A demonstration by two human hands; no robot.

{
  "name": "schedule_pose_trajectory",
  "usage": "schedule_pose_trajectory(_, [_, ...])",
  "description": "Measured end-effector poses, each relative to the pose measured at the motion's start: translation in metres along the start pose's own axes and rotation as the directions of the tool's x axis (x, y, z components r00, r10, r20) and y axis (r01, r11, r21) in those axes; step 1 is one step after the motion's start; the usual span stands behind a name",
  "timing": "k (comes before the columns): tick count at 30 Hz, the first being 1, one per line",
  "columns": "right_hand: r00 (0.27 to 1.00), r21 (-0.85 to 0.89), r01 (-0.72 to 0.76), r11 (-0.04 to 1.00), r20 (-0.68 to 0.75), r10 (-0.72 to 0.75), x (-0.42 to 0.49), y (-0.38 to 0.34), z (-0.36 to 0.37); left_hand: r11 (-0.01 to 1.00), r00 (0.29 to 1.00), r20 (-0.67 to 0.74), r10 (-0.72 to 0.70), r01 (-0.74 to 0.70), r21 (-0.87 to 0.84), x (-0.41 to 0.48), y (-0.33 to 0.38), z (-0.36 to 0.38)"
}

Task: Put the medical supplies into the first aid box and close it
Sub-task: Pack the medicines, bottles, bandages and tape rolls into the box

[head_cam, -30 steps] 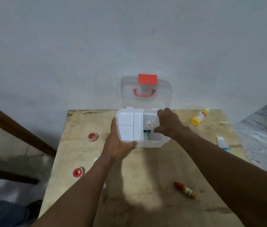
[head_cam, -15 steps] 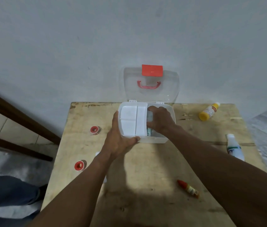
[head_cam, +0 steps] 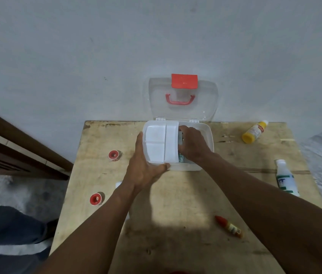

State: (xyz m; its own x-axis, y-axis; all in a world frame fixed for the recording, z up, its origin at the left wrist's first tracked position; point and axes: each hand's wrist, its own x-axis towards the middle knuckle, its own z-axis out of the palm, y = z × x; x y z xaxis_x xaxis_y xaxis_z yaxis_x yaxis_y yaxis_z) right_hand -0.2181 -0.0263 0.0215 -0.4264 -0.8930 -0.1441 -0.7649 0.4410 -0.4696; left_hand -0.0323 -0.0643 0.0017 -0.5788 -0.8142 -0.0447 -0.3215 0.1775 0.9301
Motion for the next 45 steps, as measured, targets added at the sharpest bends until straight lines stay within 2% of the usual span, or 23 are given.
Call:
schedule_pose_trajectory(12, [1.0, 0.024, 0.027, 0.999, -0.006, -0.027, -0.007, -0.002, -0.009, 1.0, 0.999, -0.036, 0.001, 0.0, 0.01, -0.004, 0.009, 0.003])
schedule_pose_trajectory(19, [0.981, 0.021, -0.037, 0.999, -0.19, 0.04, -0.037, 0.002, -0.037, 0.999, 0.999, 0.006, 0.043, -0.043, -0.014, -0.008, 0.014, 0.001])
schedule_pose_trajectory(22, [0.954, 0.053, -0.102, 0.993, -0.276, 0.113, -0.058, 0.007, -0.05, 0.998, 0.998, 0.02, 0.064, -0.063, -0.013, -0.008, 0.012, 0.001])
schedule_pose_trajectory(29, [0.869, 0.077, -0.339, 0.937, -0.357, 0.344, -0.102, 0.038, -0.061, 0.998, 0.997, 0.03, 0.065, -0.065, 0.012, -0.008, 0.012, -0.002])
schedule_pose_trajectory(38, [0.793, 0.118, -0.525, 0.843, -0.293, 0.535, -0.084, 0.091, -0.082, 0.999, 0.999, 0.02, 0.034, -0.034, 0.038, -0.007, 0.013, 0.001])
schedule_pose_trajectory(45, [0.806, 0.128, -0.52, 0.844, -0.253, 0.535, -0.043, 0.13, -0.107, 0.999, 0.999, 0.03, 0.015, -0.016, 0.034, -0.007, 0.029, 0.003])
